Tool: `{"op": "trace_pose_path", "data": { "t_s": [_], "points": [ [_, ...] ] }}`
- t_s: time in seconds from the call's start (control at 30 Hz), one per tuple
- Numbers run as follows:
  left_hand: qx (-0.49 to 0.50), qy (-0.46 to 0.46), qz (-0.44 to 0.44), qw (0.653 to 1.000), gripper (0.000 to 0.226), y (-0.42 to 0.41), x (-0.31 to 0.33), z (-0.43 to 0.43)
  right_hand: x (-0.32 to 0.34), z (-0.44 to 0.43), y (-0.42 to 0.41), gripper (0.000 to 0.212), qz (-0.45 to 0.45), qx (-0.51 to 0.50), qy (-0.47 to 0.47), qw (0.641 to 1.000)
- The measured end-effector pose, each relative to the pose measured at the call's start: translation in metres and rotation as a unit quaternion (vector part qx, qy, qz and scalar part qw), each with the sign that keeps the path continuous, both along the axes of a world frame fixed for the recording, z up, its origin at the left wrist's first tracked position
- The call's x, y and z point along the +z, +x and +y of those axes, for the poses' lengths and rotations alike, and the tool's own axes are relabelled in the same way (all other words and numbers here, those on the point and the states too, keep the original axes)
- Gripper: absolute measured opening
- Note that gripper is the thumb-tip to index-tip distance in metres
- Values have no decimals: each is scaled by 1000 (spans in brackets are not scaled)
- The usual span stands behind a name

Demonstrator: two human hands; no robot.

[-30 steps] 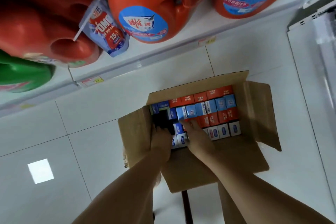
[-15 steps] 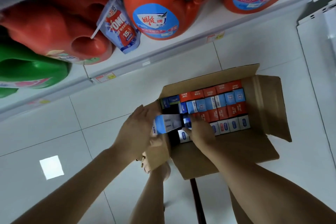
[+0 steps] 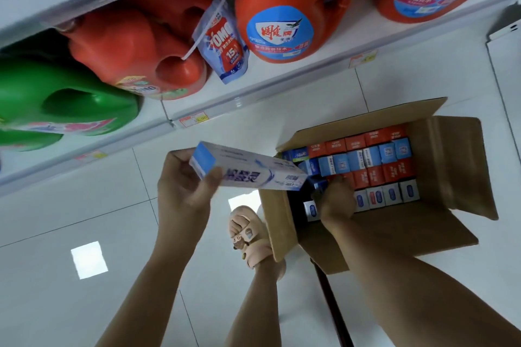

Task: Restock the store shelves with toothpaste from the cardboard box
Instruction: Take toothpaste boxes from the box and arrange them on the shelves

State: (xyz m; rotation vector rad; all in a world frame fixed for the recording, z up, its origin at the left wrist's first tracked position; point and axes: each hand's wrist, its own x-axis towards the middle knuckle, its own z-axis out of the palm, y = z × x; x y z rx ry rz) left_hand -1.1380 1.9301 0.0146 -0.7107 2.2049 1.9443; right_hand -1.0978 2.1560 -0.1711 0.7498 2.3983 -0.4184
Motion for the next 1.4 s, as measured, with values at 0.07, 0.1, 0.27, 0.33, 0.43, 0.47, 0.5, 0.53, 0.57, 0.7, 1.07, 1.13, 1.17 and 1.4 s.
{"op": "trace_pose_path", "data": {
  "t_s": [0.07, 0.1, 0.27, 0.33, 0.43, 0.47, 0.5, 0.53, 0.57, 0.7, 1.07, 1.13, 1.17, 1.4],
  "points": [
    [111, 53, -25, 992, 26, -9, -1, -2, 3, -4, 0, 44, 0, -19, -18, 1000],
    [162, 80, -44, 983, 20, -13, -2, -3, 5, -5, 0, 42, 3, -28, -31, 999],
    [319, 217, -114, 915, 32, -31, -7, 2, 27, -6, -5, 36, 27, -40, -81, 996],
    [316, 247, -122, 908, 37, -33, -4, 9, 47, -1, -9, 40, 44, -40, -103, 993],
    [301, 312, -173, 884, 39, -31, 7, 22, 83, 15, -12, 32, 70, -16, -124, 990],
    [297, 335, -194, 873, 39, -31, 13, 28, 97, 22, -15, 26, 73, -17, -128, 989],
    [297, 353, -213, 861, 40, -30, 18, 33, 113, 29, -18, 21, 77, -22, -134, 988],
    [303, 370, -229, 848, 41, -30, 25, 39, 131, 37, -22, 18, 83, -31, -141, 986],
    [310, 378, -244, 837, 43, -30, 34, 44, 152, 45, -27, 17, 90, -44, -153, 983],
    [273, 349, -276, 853, 61, -33, 76, 65, 226, 79, -50, 18, 135, -109, -235, 956],
    [159, 387, -214, 883, 38, -52, 236, 109, 417, 142, -133, 46, 233, -409, -611, 637],
    [162, 395, -194, 883, 37, -56, 260, 120, 439, 153, -143, 47, 241, -418, -615, 624],
    [164, 401, -184, 882, 36, -58, 269, 125, 450, 159, -147, 38, 243, -418, -603, 635],
    [95, 418, -143, 892, 21, -65, 333, 169, 519, 178, -166, 37, 128, -335, -748, 559]
  ]
}}
